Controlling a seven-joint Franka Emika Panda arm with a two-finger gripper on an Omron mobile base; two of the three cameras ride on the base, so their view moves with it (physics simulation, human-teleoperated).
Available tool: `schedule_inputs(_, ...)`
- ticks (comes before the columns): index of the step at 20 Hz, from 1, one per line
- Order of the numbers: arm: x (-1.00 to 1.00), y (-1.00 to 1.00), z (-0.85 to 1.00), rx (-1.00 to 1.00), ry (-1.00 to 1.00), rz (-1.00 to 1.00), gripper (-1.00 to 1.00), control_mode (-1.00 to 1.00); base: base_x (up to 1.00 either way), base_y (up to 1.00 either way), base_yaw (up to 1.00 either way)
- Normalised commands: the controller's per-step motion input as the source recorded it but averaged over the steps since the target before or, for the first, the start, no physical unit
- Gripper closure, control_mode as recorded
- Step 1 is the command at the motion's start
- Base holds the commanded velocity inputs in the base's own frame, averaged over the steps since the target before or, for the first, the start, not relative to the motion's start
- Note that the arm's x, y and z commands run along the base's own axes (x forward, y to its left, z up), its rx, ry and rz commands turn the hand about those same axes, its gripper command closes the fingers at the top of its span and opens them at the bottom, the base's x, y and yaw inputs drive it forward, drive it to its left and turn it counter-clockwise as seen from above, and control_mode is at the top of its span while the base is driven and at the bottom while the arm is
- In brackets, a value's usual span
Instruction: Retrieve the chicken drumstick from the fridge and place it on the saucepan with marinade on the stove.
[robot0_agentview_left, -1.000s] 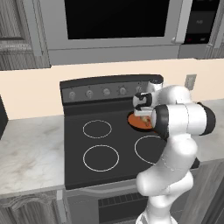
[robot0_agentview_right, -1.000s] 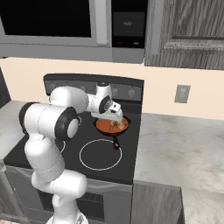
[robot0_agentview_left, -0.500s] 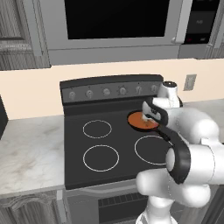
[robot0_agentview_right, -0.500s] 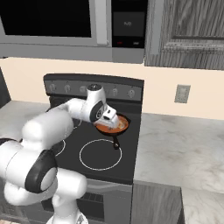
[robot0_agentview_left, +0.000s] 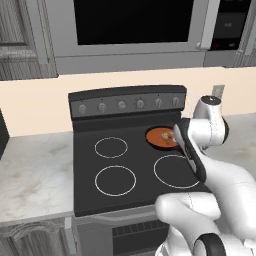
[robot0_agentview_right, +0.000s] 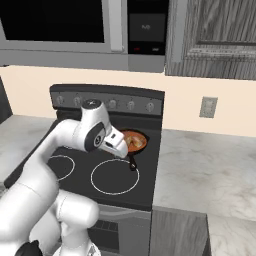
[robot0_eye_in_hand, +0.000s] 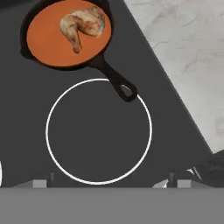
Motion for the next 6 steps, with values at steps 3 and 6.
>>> schedule_inputs(3,-0.75,0.03,0.5,0.0,-0.03,-0.02,-1.0,-1.0,0.0,0.0,0.0)
schedule_inputs(6,-0.42,0.2,0.31,0.0,-0.02,0.0,-1.0,-1.0,0.0,0.0,0.0)
